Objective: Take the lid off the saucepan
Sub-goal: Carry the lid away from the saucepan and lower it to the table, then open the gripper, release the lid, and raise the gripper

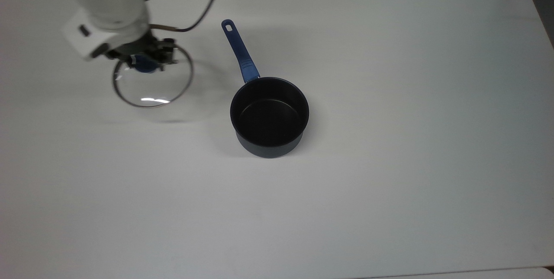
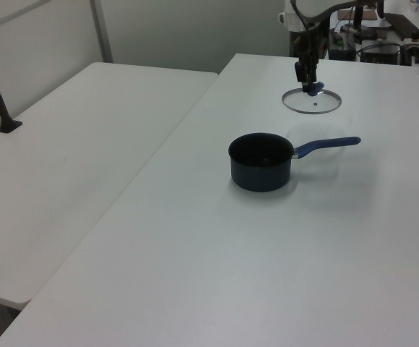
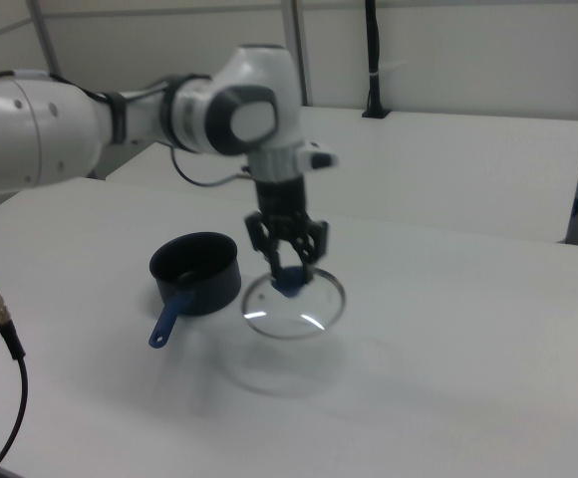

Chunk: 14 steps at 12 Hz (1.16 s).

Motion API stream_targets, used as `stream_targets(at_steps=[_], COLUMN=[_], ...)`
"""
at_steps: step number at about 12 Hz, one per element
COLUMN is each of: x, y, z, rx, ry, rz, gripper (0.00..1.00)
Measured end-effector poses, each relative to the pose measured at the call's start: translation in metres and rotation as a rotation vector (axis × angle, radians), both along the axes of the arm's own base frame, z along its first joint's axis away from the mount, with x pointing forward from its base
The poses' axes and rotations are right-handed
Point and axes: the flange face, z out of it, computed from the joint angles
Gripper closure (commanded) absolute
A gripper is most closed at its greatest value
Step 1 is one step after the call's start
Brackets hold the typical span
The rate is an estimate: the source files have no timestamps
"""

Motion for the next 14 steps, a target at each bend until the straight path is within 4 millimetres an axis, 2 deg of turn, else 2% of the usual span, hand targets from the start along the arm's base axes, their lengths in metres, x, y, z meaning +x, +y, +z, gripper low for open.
stream_targets(at_steps=[1, 2, 4, 6, 8, 9, 10, 12, 13, 14], x=[-0.005, -0.008, -0.016, -0.021, -0.022, -0.021, -0.021, -0.021, -0.019, -0.013], y=[-0.021, -0.032, -0.039, -0.039, -0.04, -0.04, -0.04, -0.04, -0.039, -0.033], z=[-0.015, -0.034, -0.071, -0.091, -0.1, -0.102, -0.103, -0.103, -0.099, -0.087], rx=[-0.001, -0.005, -0.013, -0.016, -0.023, -0.033, -0.034, -0.035, -0.041, -0.049], ry=[-0.015, -0.033, -0.033, 0.003, 0.022, 0.029, 0.03, 0.03, 0.019, -0.009], rz=[-0.007, -0.013, -0.006, 0.013, 0.025, 0.032, 0.033, 0.027, 0.005, -0.014], gripper=[0.71, 0.71, 0.71, 0.65, 0.38, 0.14, 0.0, 0.0, 0.0, 0.0])
